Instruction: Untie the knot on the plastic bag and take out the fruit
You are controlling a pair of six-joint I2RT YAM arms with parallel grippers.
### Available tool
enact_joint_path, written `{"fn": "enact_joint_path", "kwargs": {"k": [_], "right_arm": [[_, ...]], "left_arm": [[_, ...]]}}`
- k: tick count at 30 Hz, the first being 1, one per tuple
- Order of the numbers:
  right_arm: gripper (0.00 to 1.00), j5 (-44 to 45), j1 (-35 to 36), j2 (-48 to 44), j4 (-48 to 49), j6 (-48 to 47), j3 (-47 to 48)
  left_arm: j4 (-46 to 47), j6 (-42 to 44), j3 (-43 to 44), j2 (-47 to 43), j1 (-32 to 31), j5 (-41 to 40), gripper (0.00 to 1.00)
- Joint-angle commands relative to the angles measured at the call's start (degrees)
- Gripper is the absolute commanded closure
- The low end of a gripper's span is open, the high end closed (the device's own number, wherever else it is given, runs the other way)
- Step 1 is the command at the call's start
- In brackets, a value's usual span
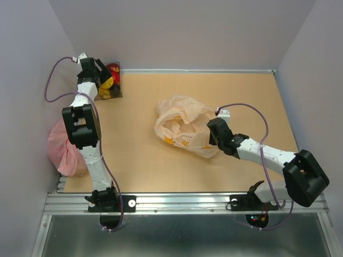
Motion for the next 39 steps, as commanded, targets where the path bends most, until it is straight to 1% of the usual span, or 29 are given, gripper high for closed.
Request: {"fn": "enact_joint_path", "kwargs": {"k": [1,5,6,10,13,15,16,18,21,23,24,25,26,28,29,30,31,32,35,38,39], "right_arm": [[0.99,6.59,-1.45,-1.06,-0.91,-0.33,4.86],[0.99,10.02,-5.23,-2.55,-3.02,0.73,5.03],[0.99,10.72,-7.5,-2.99,-4.16,1.17,5.12],[0.99,15.02,-13.49,-5.36,-7.24,2.4,5.56],[0.98,17.31,-17.71,-7.56,-9.0,3.37,5.82],[0.94,18.11,-19.99,-8.61,-9.88,3.98,5.91],[0.9,19.07,-20.7,-8.88,-10.05,3.98,5.91],[0.87,20.3,-21.84,-9.14,-11.02,4.07,6.17],[0.8,23.28,-22.46,-10.1,-14.34,5.21,7.66],[0.71,23.56,-22.55,-11.16,-17.07,6.09,8.28],[0.66,23.38,-22.47,-12.21,-17.96,6.44,8.63],[0.58,23.12,-22.55,-12.83,-18.84,6.79,8.9],[0.42,22.77,-22.55,-13.53,-19.63,6.97,9.68],[0.26,21.72,-22.55,-15.2,-22.35,7.41,11.09],[0.15,21.28,-22.55,-17.12,-23.67,7.06,12.49],[0.1,20.58,-22.47,-18.1,-24.2,6.45,13.2],[0.06,18.83,-22.55,-19.15,-24.9,5.83,13.9],[0.01,17.94,-22.55,-21.34,-25.43,5.22,14.87],[0.0,14.69,-22.47,-24.95,-27.02,1.71,17.16],[0.0,11.79,-22.55,-29.96,-29.82,-1.2,20.14],[0.0,11.17,-22.47,-32.76,-31.83,-1.46,22.24]], "left_arm": [[2.65,0.8,1.81,-2.32,0.35,0.56,0.01],[2.3,1.59,-0.21,-4.7,0.43,0.29,0.01],[1.95,1.59,-0.82,-5.48,0.35,0.46,0.01],[0.99,1.24,-4.6,-12.58,0.43,0.64,0.01],[-3.22,0.72,-7.59,-18.4,0.26,0.64,0.01],[-5.25,0.8,-10.56,-21.73,0.35,0.47,0.01],[-6.56,0.8,-11.89,-25.67,0.26,0.55,0.01],[-7.98,1.5,-15.92,-29.73,0.26,0.55,0.01],[-10.44,2.29,-19.88,-39.29,0.17,0.47,0.01],[-10.01,2.3,-22.96,-43.35,-0.18,0.82,0.01],[-9.48,2.12,-24.11,-47.29,-0.53,0.73,0.01],[-8.87,2.03,-24.9,-49.07,-1.05,0.64,0.01],[-8.6,2.12,-25.43,-50.65,-2.8,0.56,0.01],[-9.56,3.09,-24.83,-53.65,-4.92,0.12,0.01],[-11.39,4.65,-23.69,-54.44,-6.49,0.81,0.01],[-12.28,5.37,-23.16,-55.23,-7.03,0.82,0.01],[-13.16,6.07,-22.72,-57.33,-7.38,0.82,0.01],[-14.73,6.95,-22.45,-58.74,-7.39,2.47,0.01],[-16.85,8.01,-22.97,-65.59,-7.39,1.61,0.01],[-18.35,8.54,-25.61,-74.11,-7.3,-2.77,0.01],[-18.53,8.19,-27.7,-78.83,-7.39,-5.57,0.01]]}}
